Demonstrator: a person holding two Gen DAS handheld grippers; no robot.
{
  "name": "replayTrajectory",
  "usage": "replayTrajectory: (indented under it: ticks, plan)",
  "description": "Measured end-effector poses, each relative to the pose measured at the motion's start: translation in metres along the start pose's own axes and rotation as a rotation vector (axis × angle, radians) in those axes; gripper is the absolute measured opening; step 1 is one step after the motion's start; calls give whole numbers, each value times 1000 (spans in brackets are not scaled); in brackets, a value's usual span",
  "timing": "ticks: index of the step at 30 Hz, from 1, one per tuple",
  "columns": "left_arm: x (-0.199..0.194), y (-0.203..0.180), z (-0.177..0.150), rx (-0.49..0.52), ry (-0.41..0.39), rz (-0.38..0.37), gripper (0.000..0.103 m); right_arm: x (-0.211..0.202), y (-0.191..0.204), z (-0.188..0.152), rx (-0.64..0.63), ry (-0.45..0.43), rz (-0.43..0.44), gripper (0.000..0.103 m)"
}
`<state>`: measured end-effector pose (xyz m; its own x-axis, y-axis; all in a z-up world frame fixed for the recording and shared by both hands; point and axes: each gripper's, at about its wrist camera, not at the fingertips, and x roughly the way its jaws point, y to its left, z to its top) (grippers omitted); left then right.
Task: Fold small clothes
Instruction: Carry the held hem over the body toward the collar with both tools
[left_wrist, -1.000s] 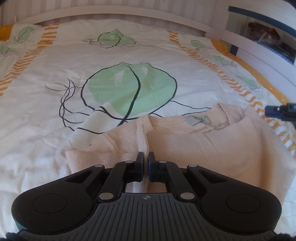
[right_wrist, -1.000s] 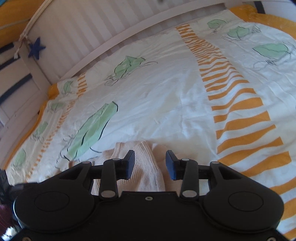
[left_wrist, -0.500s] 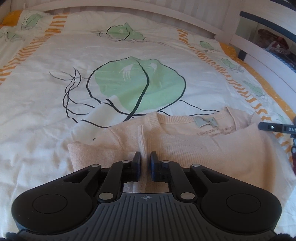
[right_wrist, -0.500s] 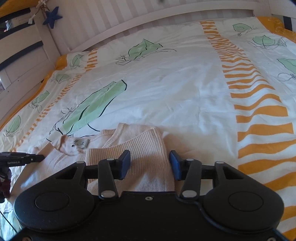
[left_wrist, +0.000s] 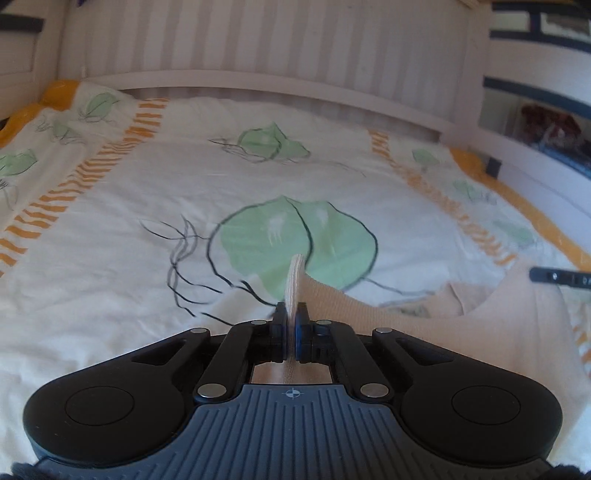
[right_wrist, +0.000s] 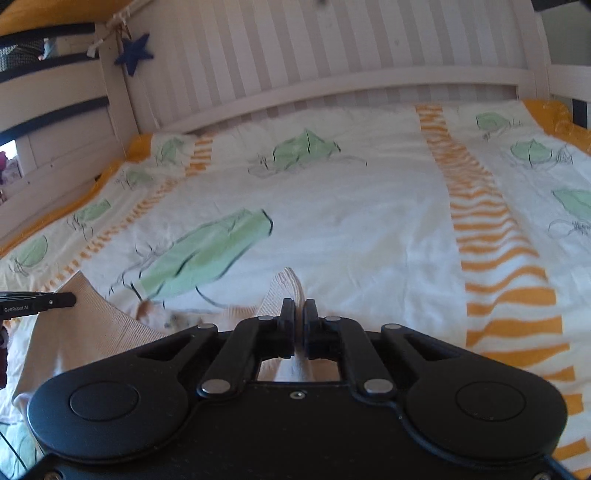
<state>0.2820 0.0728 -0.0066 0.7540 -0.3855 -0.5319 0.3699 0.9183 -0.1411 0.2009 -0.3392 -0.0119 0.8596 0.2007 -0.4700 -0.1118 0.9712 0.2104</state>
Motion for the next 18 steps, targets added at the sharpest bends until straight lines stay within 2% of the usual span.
replayTrajectory:
  ticks: [3, 5, 10, 18]
  plan:
    - [11, 13, 3, -34, 7, 48, 3, 16, -3, 0, 0, 31, -22, 10]
    - [22, 21, 1, -62, 36, 54, 3, 30, -6, -6, -6, 77, -40, 10]
    - [51, 21, -12, -29, 123, 92, 4, 52, -16, -24, -18, 164, -89, 10]
    - [69, 30, -25, -36, 184, 143, 7, 57, -21, -37, 1, 167, -133, 7]
